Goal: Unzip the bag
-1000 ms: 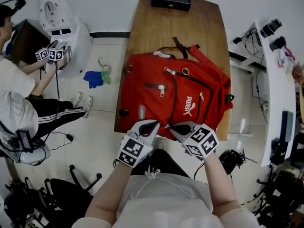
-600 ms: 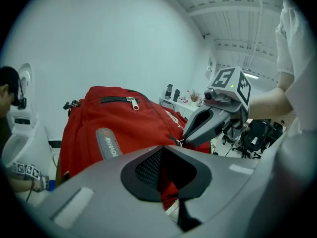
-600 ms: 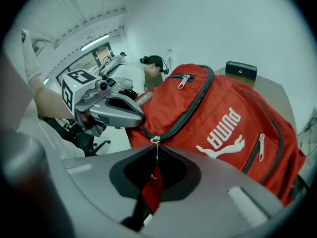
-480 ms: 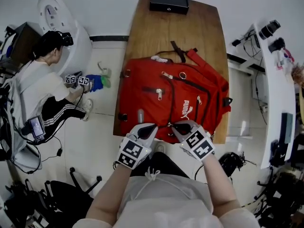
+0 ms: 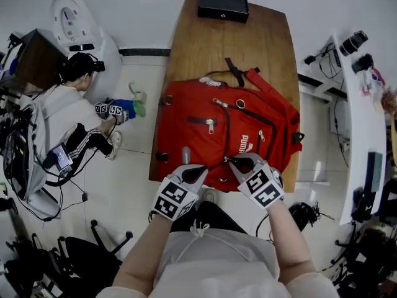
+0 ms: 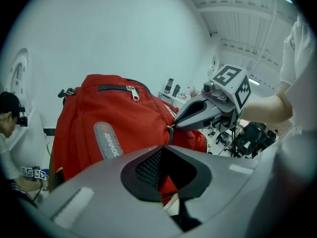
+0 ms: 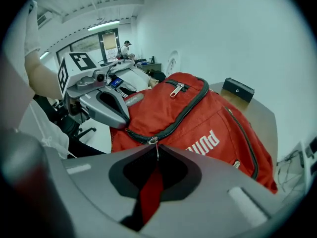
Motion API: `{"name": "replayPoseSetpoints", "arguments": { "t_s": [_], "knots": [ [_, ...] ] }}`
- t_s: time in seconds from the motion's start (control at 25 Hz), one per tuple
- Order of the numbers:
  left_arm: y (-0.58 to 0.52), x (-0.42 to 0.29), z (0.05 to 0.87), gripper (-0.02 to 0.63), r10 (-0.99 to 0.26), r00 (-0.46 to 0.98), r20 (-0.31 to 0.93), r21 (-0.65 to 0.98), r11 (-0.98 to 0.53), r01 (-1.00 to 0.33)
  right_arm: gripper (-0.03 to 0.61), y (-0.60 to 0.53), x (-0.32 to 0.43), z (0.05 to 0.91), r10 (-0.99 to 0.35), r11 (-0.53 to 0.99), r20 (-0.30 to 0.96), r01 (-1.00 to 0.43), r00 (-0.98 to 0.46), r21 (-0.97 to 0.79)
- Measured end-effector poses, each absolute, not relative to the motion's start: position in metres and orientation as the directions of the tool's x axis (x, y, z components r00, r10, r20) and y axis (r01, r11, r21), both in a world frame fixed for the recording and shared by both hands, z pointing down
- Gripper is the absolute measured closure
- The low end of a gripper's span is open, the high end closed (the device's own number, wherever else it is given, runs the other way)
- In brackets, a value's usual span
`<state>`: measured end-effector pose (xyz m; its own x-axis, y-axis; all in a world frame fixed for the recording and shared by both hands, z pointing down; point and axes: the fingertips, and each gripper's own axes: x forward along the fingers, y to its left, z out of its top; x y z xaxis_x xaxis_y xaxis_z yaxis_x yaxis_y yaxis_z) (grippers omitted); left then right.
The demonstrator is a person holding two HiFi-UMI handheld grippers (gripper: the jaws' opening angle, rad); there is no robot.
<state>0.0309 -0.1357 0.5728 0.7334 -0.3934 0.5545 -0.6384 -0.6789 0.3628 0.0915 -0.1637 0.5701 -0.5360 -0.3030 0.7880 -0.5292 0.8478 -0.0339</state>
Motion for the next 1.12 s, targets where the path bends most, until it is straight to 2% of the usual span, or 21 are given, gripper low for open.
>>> {"name": "replayPoseSetpoints", "arguments": {
  "t_s": [0.32,0.76,1.12],
  "knots": [
    [-0.133,0.032,0.573,0.607,-0.327,0.767,0.553,0.419,-0.686,-0.595,0.555,-0.188,0.097,0.561,-0.367,0.854,0.777,-0.517,-0.511,0.064],
    [-0.126,0.035,0.581,0.606,-0.269,0.750,0.604,0.398,-0.714,-0.576,0.565,-0.243,0.103,0.529,-0.476,0.782,0.716,-0.618,-0.511,0.079],
    [-0.128,0.034,0.579,0.606,-0.248,0.764,0.596,0.440,-0.695,-0.569,0.566,-0.280,0.098,0.522,-0.499,0.778,0.714,-0.617,-0.490,0.120]
  ]
}}
